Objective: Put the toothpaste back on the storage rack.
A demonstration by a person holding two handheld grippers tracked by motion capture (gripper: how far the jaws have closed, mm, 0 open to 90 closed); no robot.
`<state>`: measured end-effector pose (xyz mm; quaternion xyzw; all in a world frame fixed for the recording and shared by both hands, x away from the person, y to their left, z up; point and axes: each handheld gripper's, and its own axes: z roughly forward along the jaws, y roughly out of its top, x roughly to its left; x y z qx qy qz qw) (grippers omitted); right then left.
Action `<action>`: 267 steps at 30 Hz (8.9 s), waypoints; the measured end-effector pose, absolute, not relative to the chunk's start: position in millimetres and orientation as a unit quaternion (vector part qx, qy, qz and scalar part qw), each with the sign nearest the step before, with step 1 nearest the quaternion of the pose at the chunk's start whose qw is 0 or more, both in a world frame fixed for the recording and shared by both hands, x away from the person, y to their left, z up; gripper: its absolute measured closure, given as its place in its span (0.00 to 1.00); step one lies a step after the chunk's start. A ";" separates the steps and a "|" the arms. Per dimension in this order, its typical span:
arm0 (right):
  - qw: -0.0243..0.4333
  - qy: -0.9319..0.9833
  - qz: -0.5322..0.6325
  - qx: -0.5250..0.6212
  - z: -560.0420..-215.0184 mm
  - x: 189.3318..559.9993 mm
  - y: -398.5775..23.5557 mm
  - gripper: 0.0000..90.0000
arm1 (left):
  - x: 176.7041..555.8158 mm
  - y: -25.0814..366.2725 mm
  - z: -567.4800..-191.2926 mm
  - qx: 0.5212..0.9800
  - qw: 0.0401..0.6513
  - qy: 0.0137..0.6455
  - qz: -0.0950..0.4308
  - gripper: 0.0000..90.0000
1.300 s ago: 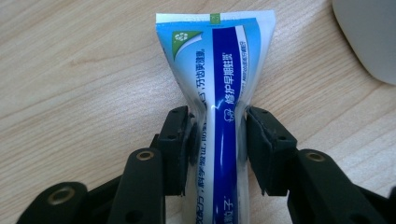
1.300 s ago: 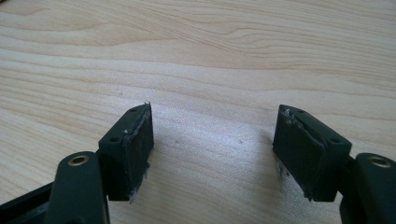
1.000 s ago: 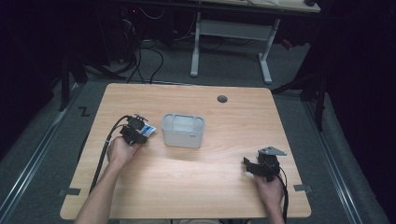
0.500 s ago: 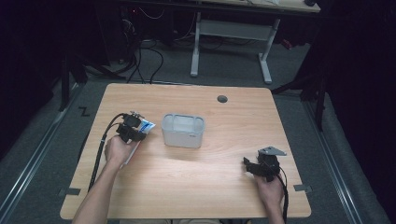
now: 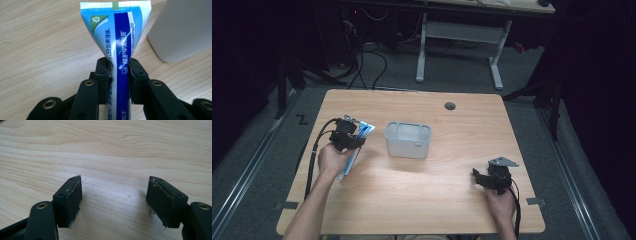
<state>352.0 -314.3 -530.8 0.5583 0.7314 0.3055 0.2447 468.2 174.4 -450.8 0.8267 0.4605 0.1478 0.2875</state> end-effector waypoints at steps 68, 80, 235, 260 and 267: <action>0.245 0.733 0.307 0.556 -531.0 352.0 -313.9 0.32 | 429.7 168.9 -359.2 0.765 0.479 0.407 0.143 0.82; 0.245 0.733 0.307 0.555 -531.0 352.0 -313.9 0.32 | 431.3 153.3 -345.2 0.756 0.509 0.385 0.144 0.83; 0.243 0.737 0.308 0.551 -531.0 353.1 -314.0 0.32 | 476.4 55.8 -420.6 0.790 0.459 0.374 0.161 0.80; 0.243 0.736 0.308 0.551 -531.0 352.8 -313.8 0.32 | 476.4 59.2 -420.1 0.795 0.446 0.369 0.180 0.71; 0.243 0.737 0.308 0.551 -531.0 352.8 -313.8 0.32 | 478.0 62.0 -419.7 0.793 0.445 0.373 0.183 0.60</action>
